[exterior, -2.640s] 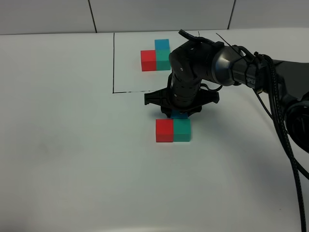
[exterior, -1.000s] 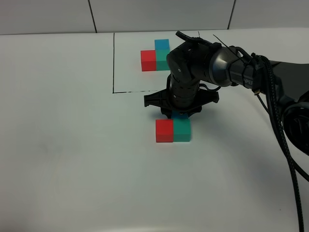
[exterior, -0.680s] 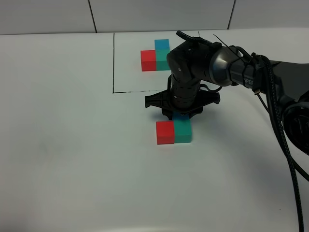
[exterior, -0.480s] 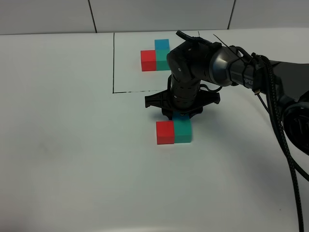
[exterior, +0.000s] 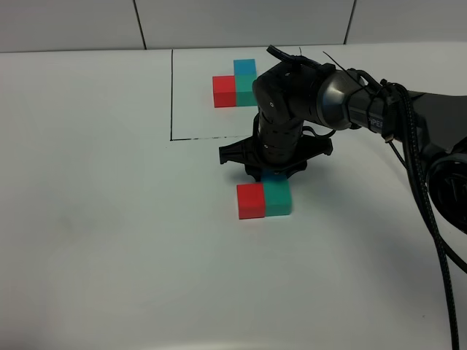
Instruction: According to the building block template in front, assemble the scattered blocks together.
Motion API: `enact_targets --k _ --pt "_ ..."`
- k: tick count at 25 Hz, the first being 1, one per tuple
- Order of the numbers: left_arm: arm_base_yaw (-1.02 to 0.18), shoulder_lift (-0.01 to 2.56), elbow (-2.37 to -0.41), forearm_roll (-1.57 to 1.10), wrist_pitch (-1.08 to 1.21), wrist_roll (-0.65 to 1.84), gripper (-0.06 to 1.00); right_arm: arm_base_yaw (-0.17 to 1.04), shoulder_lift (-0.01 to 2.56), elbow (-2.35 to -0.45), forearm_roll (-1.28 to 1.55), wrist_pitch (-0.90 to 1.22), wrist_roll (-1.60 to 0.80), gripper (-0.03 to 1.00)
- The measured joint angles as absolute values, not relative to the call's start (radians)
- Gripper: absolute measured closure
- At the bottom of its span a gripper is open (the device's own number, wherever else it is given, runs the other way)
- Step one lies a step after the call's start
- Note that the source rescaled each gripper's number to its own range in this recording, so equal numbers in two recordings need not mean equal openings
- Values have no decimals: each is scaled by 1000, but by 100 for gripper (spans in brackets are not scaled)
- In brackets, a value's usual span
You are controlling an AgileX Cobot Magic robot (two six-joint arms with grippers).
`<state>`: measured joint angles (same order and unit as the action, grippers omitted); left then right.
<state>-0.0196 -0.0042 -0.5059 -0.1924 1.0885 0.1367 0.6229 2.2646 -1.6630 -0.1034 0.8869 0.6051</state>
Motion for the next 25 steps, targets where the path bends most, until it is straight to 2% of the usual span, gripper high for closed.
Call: enact_targets --k 2,8,12,19,25 --pt "-20 -4 -506 -192 1088 137 5 623 2265 -1663 -101 890 592 90" --pt "-20 -4 -506 -192 1088 137 5 623 2269 -1652 -91 884 559 56" --pt "-20 -4 -506 -192 1088 137 5 623 2229 -1652 -90 847 519 41" --pt "-20 -4 -506 -192 1088 137 5 600 2140 -1652 -87 813 440 23" --pt "-20 -4 -506 -192 1088 137 5 468 2090 -1651 -81 850 339 18"
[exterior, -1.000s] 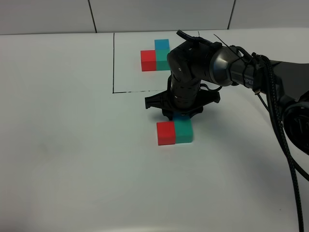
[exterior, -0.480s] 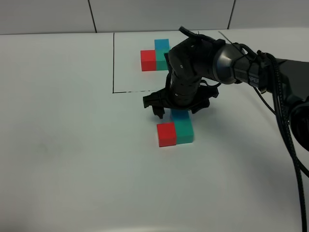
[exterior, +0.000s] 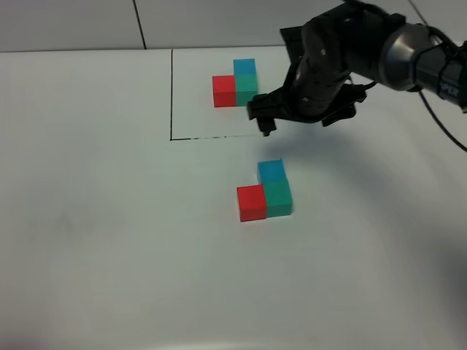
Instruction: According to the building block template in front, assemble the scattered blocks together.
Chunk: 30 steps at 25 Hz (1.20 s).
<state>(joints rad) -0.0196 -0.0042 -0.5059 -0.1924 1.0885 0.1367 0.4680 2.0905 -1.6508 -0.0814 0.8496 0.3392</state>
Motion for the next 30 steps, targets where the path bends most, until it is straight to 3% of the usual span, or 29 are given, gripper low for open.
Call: enact_targets --k 7,13,30 --pt "-20 -4 -506 -192 1088 137 5 291 1957 -1510 -71 817 196 18" --pt "-20 -4 -506 -192 1088 137 5 207 1761 -1265 -73 611 157 18" --pt "-20 -4 -506 -192 1088 137 5 166 1462 -1012 -112 563 89 17"
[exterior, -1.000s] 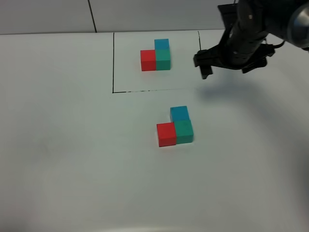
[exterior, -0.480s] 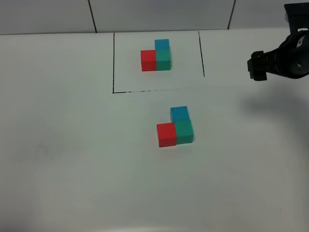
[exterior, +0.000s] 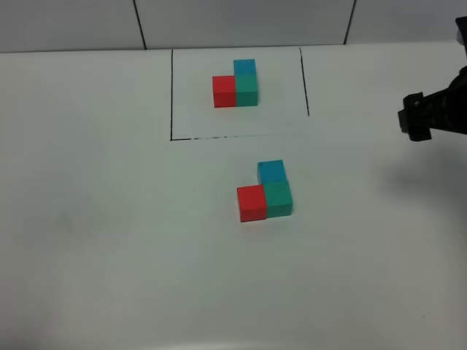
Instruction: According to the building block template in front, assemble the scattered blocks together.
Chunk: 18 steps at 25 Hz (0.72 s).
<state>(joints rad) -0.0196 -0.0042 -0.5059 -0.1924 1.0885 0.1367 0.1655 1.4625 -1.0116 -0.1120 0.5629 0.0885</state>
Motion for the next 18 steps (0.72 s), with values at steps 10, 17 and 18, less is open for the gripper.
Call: enact_targets --k 10,17,18 --pt "-20 -4 -506 -192 1088 137 5 166 1211 -994 -117 637 79 -3" --pt "-20 -4 -506 -192 1088 137 5 166 888 -817 -118 733 79 -3" --pt "-20 -4 -506 -192 1088 137 5 166 834 -790 -118 757 79 -3"
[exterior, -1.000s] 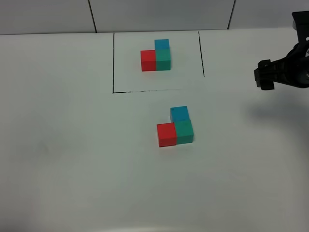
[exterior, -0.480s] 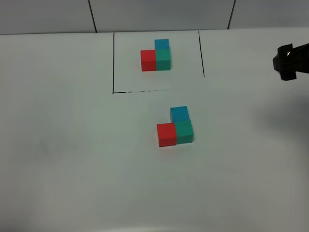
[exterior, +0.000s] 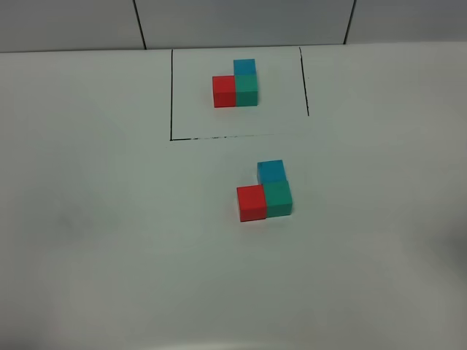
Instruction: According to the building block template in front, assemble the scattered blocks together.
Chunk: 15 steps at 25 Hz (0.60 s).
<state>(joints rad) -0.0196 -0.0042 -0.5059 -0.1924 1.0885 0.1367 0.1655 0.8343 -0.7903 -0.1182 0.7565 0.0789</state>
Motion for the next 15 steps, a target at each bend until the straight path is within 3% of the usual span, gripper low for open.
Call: enact_targets --k 7,15 --pt "-20 -4 -506 -192 1088 137 5 166 494 -604 -118 922 84 -3" --pt "-20 -4 -506 -192 1088 137 5 166 206 -528 -97 1024 106 -3"
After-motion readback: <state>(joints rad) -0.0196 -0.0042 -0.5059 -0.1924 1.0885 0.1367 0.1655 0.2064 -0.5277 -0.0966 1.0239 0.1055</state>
